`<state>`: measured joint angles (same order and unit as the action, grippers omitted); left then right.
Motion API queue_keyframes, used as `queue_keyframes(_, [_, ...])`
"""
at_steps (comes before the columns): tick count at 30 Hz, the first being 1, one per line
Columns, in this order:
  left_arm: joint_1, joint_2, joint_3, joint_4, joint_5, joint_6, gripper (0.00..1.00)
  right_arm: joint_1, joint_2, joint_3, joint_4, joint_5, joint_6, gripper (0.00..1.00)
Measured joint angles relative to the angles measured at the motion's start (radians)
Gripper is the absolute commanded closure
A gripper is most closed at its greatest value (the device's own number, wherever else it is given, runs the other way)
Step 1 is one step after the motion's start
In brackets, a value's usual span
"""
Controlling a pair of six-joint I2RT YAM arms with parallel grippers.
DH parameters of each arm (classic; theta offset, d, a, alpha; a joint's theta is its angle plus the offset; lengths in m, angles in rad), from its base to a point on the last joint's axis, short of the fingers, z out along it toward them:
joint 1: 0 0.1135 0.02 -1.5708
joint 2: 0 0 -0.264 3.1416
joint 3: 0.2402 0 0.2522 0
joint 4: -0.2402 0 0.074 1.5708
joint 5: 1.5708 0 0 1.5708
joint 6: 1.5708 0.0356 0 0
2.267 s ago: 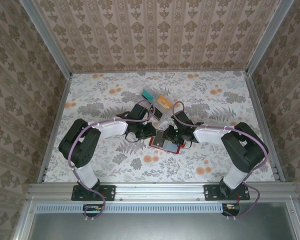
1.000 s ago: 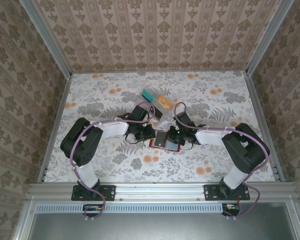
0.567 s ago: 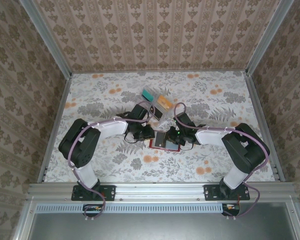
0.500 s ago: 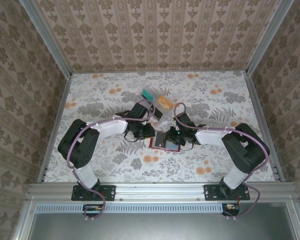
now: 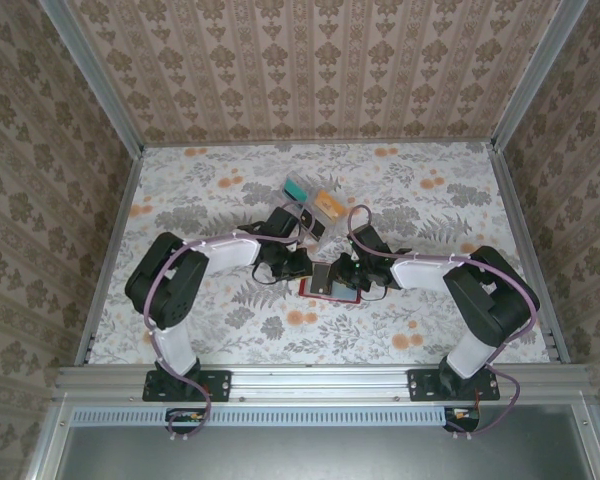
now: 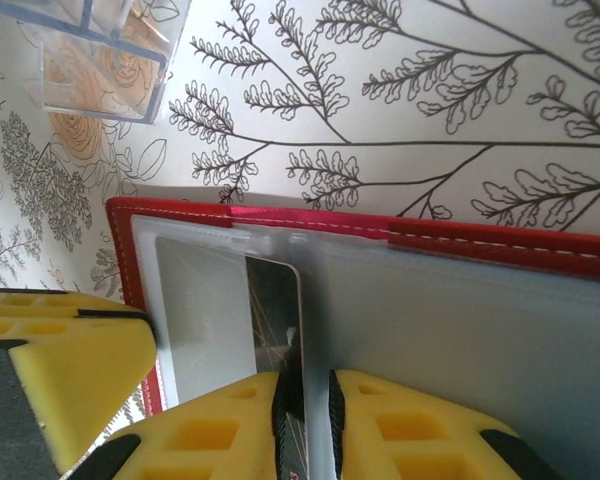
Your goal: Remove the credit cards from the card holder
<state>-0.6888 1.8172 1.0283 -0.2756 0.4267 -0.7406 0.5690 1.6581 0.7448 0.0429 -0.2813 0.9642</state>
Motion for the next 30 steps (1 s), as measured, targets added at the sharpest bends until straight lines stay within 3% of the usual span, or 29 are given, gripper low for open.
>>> queue_keyframes(14, [-0.006,0.001,-0.001,-0.006,-0.016,0.019,0.87,-0.008,0.005,-0.019,0.056,-0.041,0.0,0.91])
queue_keyframes(21, [-0.006,0.0,-0.002,-0.008,-0.021,0.024,0.86,-0.033,-0.071,-0.055,0.026,-0.007,-0.023,0.98])
queue_keyframes(30, [-0.005,-0.015,-0.014,0.006,-0.019,0.031,0.83,-0.065,-0.184,-0.103,-0.024,0.051,-0.07,1.0])
